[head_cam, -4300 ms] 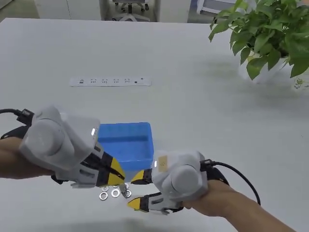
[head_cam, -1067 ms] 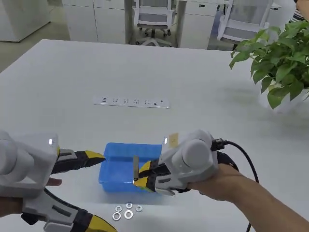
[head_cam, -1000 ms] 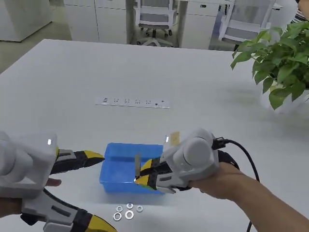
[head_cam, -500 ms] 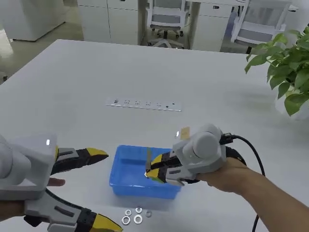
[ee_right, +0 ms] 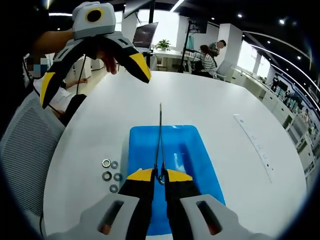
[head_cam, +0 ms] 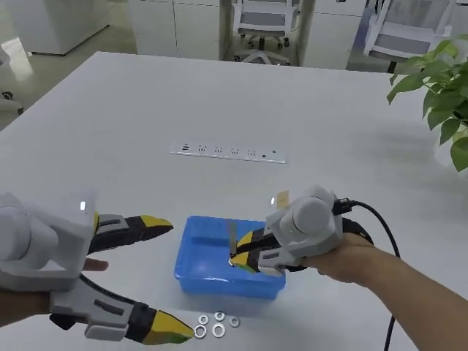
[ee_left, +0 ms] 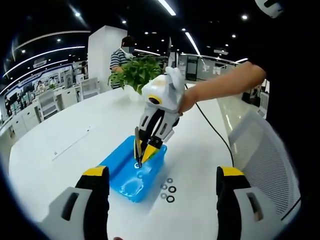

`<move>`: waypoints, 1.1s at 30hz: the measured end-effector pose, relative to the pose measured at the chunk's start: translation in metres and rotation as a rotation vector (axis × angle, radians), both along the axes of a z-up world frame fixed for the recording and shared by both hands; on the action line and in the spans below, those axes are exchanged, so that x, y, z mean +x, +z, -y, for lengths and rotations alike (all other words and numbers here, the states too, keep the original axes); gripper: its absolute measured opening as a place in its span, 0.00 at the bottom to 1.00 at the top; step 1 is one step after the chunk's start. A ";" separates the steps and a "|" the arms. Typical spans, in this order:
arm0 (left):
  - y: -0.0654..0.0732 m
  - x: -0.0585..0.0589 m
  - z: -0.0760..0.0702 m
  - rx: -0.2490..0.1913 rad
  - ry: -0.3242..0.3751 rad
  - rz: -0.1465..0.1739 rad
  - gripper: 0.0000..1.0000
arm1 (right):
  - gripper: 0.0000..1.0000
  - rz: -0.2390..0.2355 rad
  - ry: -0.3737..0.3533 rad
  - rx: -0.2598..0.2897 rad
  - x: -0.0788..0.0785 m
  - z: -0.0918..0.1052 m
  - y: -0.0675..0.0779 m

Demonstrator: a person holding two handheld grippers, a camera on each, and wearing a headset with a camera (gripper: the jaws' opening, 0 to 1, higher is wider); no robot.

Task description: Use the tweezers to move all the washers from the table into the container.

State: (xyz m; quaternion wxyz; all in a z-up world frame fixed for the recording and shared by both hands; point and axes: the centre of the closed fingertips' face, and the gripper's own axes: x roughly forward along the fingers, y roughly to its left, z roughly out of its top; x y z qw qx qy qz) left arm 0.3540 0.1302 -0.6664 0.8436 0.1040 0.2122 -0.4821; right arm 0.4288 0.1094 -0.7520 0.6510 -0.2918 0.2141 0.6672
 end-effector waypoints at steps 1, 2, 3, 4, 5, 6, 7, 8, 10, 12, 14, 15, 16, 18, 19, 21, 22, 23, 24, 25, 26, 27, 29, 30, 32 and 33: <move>0.000 0.002 0.001 0.001 -0.002 0.003 0.91 | 0.09 -0.001 0.002 -0.003 0.001 0.000 -0.002; 0.001 0.004 0.001 0.005 -0.007 0.005 0.88 | 0.09 -0.001 0.005 -0.005 0.001 0.000 -0.004; 0.001 0.005 0.002 0.005 -0.012 0.004 0.87 | 0.09 -0.002 0.007 -0.006 0.002 0.000 -0.005; 0.001 0.007 0.003 0.005 -0.018 0.003 0.86 | 0.09 -0.004 0.008 -0.008 0.002 0.000 -0.006; 0.001 0.010 0.004 0.009 -0.024 0.007 0.84 | 0.09 -0.006 0.012 -0.008 0.002 -0.001 -0.007; 0.001 0.011 0.005 0.013 -0.030 0.011 0.83 | 0.09 -0.006 0.014 -0.009 0.002 -0.001 -0.007; 0.000 0.014 0.007 0.018 -0.038 0.011 0.81 | 0.09 -0.006 0.016 -0.010 0.003 -0.001 -0.008; 0.000 0.015 0.008 0.021 -0.043 0.011 0.79 | 0.09 -0.009 0.017 -0.010 0.003 -0.002 -0.009; 0.000 0.019 0.010 0.030 -0.058 0.019 0.75 | 0.09 -0.009 0.022 -0.010 0.002 -0.002 -0.010; -0.001 0.023 0.011 0.036 -0.067 0.023 0.70 | 0.09 -0.010 0.024 -0.014 0.003 -0.002 -0.012; -0.002 0.026 0.012 0.046 -0.080 0.033 0.63 | 0.09 -0.011 0.023 -0.014 0.003 -0.003 -0.013; -0.002 0.027 0.013 0.046 -0.084 0.032 0.60 | 0.09 -0.012 0.024 -0.014 0.003 -0.003 -0.013; -0.002 0.029 0.013 0.041 -0.085 0.032 0.57 | 0.09 -0.011 0.028 -0.016 0.002 -0.004 -0.014; -0.002 0.032 0.015 0.036 -0.087 0.039 0.52 | 0.09 -0.011 0.031 -0.018 0.002 -0.004 -0.015; -0.003 0.035 0.015 0.042 -0.088 0.043 0.49 | 0.09 -0.011 0.032 -0.019 0.001 -0.005 -0.015; -0.005 0.038 0.016 0.054 -0.097 0.045 0.46 | 0.09 -0.011 0.034 -0.021 0.001 -0.005 -0.016; -0.006 0.039 0.016 0.056 -0.097 0.045 0.43 | 0.09 -0.011 0.034 -0.021 0.001 -0.005 -0.016; -0.007 0.042 0.016 0.060 -0.098 0.048 0.42 | 0.09 -0.012 0.036 -0.021 0.001 -0.006 -0.016; -0.008 0.043 0.016 0.062 -0.100 0.047 0.39 | 0.09 -0.011 0.038 -0.022 0.001 -0.006 -0.016; -0.010 0.045 0.016 0.065 -0.100 0.044 0.38 | 0.09 -0.010 0.040 -0.025 0.001 -0.006 -0.017; -0.011 0.046 0.016 0.068 -0.102 0.044 0.36 | 0.09 -0.010 0.042 -0.026 0.001 -0.006 -0.018; -0.012 0.046 0.016 0.071 -0.105 0.047 0.34 | 0.09 -0.011 0.045 -0.028 0.000 -0.006 -0.019; -0.014 0.049 0.018 0.079 -0.112 0.049 0.30 | 0.09 -0.007 0.049 -0.033 0.000 -0.006 -0.020; -0.015 0.049 0.018 0.080 -0.115 0.049 0.29 | 0.09 -0.008 0.051 -0.035 -0.001 -0.005 -0.021; -0.017 0.052 0.020 0.092 -0.122 0.055 0.27 | 0.09 -0.011 0.054 -0.039 -0.001 -0.004 -0.023; -0.019 0.053 0.021 0.098 -0.128 0.056 0.26 | 0.09 -0.012 0.055 -0.034 -0.001 -0.005 -0.023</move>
